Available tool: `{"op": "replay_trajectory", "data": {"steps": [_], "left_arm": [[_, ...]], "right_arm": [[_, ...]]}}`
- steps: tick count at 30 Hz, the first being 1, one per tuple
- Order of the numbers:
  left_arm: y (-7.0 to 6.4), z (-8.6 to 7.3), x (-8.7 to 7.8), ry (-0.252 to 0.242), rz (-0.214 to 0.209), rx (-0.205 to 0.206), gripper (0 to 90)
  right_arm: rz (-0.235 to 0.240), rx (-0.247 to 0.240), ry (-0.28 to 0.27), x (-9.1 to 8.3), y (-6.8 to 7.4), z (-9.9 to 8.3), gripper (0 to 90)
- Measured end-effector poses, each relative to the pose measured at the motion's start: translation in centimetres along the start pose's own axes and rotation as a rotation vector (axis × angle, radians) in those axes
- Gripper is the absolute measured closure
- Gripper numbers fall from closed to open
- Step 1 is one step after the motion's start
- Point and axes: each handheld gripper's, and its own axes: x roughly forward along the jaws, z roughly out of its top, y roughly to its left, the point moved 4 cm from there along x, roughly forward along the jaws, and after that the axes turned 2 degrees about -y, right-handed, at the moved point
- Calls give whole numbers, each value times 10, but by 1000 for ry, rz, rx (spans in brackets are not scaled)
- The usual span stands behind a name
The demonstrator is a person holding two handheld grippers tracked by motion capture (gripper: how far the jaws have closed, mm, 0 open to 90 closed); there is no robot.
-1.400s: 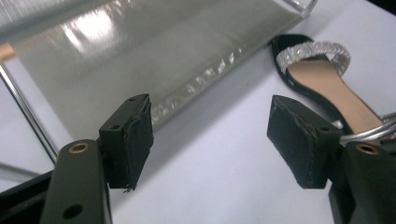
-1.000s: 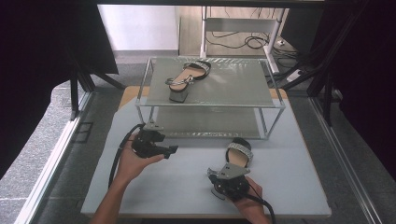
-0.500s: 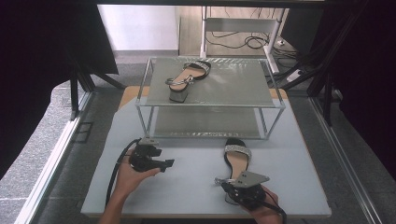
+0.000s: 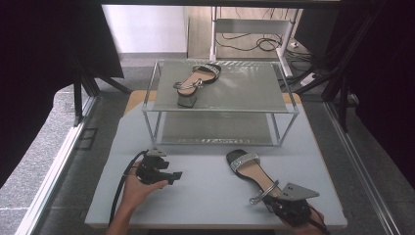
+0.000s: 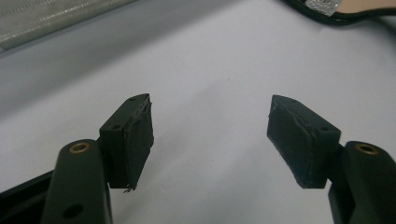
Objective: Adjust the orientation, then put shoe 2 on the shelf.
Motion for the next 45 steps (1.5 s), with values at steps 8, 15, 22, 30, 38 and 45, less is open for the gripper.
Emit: {"op": "replay_trajectory", "data": {"steps": [8,15,22,30,38,45], "left_arm": [[1,-5,1,2,0,-9,313],[2,-8,1,8,7,-12,313],[1,-8,-3,-5,13,-20,314],[4,-10,-2,2,6,-15,313],[3,-12,-3,4,-1,-13,311],[2,-13,0,18,-1,-9,310]], "right_arm": [[-3,38,-13,-9,-15,-6,808],[3,61,-94,-37,-21,3,625],[-22,32,-132,-51,-30,34,490],[16,20,-15,-19,-49,62,458],[62,49,143,17,-60,63,396],[41,17,259,38,-59,57,335]]}}
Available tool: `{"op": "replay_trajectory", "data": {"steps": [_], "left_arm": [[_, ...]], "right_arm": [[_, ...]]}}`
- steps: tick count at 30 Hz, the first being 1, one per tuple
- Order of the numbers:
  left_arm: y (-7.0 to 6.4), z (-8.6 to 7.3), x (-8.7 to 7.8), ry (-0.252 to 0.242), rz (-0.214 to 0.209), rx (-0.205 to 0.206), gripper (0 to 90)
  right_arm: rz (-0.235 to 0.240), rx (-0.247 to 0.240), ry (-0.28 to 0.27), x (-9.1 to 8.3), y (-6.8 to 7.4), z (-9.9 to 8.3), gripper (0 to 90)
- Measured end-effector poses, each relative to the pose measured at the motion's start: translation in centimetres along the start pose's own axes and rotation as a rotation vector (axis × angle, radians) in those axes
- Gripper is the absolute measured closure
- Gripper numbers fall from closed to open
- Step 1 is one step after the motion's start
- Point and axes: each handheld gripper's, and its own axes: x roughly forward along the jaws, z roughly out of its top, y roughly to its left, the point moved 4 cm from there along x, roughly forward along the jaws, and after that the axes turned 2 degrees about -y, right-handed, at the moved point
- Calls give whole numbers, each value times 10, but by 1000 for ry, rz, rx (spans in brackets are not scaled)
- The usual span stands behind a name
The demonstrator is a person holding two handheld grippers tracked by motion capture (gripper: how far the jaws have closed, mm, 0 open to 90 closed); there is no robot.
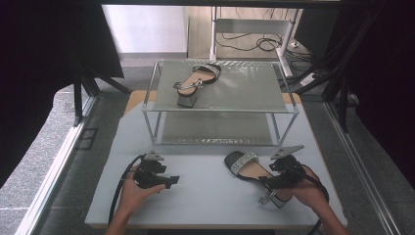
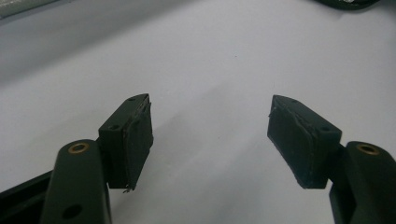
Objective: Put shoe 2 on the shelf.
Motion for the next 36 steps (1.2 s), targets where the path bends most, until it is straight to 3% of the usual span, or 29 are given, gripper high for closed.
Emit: {"op": "replay_trajectory", "data": {"steps": [4,7,13,33,36], "left_arm": [[-1,0,1,3,-3,-2,309],[-1,-1,0,3,-2,-6,309],[2,-3,-2,-2,-8,-20,309],[1,-2,-10,-36,-17,-31,314],[1,-3,-9,-33,-16,-31,314]], "right_arm": [[-9,-16,60,10,2,-2,304],[-46,-35,123,18,5,-5,288],[-68,-31,194,28,7,-11,278],[-127,-5,306,37,6,-7,270],[-116,24,317,40,3,-6,329]]}}
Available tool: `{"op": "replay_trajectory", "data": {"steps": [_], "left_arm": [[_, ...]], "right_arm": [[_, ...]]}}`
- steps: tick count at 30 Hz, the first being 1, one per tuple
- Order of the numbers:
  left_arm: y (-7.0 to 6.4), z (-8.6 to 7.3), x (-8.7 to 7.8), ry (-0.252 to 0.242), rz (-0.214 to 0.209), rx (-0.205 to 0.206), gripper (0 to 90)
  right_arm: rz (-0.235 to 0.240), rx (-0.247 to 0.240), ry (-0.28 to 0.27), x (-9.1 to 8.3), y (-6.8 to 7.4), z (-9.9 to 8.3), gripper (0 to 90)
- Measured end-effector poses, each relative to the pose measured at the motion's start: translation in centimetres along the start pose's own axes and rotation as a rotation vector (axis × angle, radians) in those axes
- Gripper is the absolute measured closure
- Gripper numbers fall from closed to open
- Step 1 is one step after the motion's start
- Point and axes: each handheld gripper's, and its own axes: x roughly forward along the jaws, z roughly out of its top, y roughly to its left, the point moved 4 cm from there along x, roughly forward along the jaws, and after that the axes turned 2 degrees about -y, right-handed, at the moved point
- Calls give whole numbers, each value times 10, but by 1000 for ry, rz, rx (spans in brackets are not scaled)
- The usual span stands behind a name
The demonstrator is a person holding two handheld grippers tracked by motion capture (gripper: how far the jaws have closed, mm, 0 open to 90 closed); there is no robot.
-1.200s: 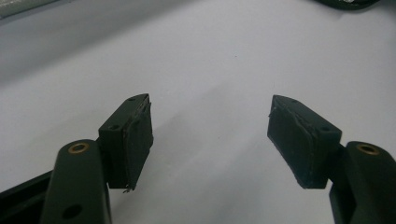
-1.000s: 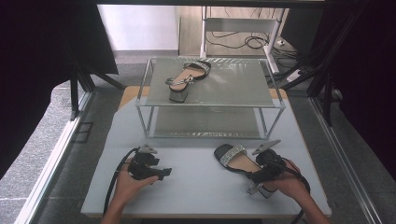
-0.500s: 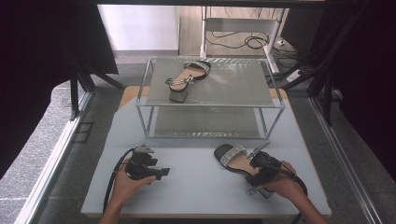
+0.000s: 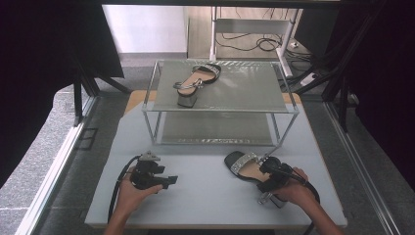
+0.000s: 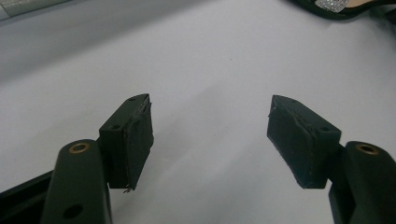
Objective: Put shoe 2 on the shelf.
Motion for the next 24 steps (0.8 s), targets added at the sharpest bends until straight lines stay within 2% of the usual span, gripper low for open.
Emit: {"op": "replay_trajectory", "data": {"steps": [1,4,8,11,13,16,19,24], "left_arm": [[0,0,0,1,0,-1,313],[0,-1,0,-2,2,-2,314],[0,0,-1,-25,3,-2,322],[0,0,-2,-24,3,-3,321],[0,0,-3,-22,1,-4,321],[-1,1,-4,-30,-34,-14,320],[-4,1,-4,-34,-21,-4,322],[-7,3,-7,-46,-25,9,322]], "right_arm": [[11,8,0,1,-1,0,366],[33,21,8,2,-2,2,404],[26,23,19,1,-2,3,412],[53,47,10,0,-4,2,414],[74,65,-6,0,-6,2,414],[107,79,-31,-3,-8,1,415],[173,85,-60,-10,-7,0,415],[227,82,-115,-22,-5,-2,416]]}}
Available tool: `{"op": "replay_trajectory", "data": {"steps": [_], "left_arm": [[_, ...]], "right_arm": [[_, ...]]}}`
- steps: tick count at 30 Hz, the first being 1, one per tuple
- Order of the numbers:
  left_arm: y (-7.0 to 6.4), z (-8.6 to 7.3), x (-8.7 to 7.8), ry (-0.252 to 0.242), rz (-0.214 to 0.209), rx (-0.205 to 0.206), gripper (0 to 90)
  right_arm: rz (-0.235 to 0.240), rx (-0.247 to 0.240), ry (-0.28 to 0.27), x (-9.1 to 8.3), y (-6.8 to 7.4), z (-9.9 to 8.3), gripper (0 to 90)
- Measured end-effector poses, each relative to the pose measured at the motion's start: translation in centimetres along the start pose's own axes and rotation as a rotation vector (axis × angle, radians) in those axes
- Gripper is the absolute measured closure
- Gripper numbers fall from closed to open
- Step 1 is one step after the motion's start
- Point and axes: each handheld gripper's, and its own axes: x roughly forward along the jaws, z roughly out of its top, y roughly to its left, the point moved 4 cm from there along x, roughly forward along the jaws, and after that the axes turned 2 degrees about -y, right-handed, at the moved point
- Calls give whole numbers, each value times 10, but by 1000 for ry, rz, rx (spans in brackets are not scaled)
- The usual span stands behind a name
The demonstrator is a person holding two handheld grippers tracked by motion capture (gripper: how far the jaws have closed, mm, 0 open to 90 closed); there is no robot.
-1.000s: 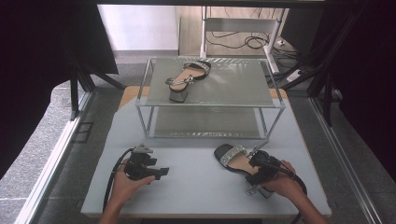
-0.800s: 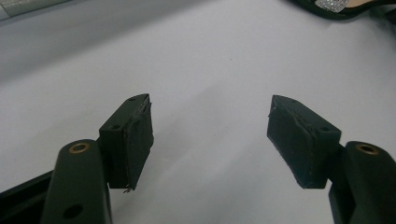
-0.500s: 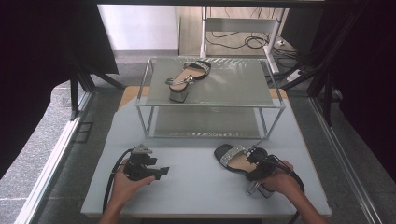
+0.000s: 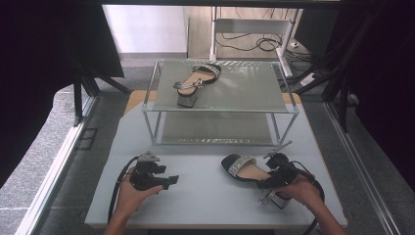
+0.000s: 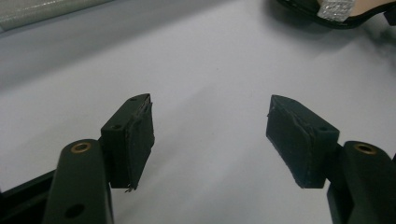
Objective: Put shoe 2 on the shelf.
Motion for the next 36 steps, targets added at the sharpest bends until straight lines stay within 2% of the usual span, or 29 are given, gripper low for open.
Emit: {"op": "replay_trajectory", "data": {"steps": [6,12,15,17,20,26,32,36], "left_arm": [[0,1,-2,-8,1,-2,323],[0,4,-2,-22,-2,-11,325],[-1,6,-2,-25,-1,-8,327],[-2,7,-2,-27,-6,-3,326],[-3,8,-3,-34,-3,-5,327],[-7,15,-3,-46,-10,4,328],[-14,29,-4,-65,-20,31,328],[-15,30,-4,-59,-23,37,327]], "right_arm": [[56,19,-80,-17,4,0,416],[91,0,-132,-40,9,4,416],[84,-14,-157,-53,12,7,416],[93,-15,-198,-66,14,10,416],[98,-17,-223,-76,15,13,416],[68,-8,-292,-98,15,28,416],[87,-27,-297,-112,16,38,416],[88,-41,-311,-123,18,46,416]]}}
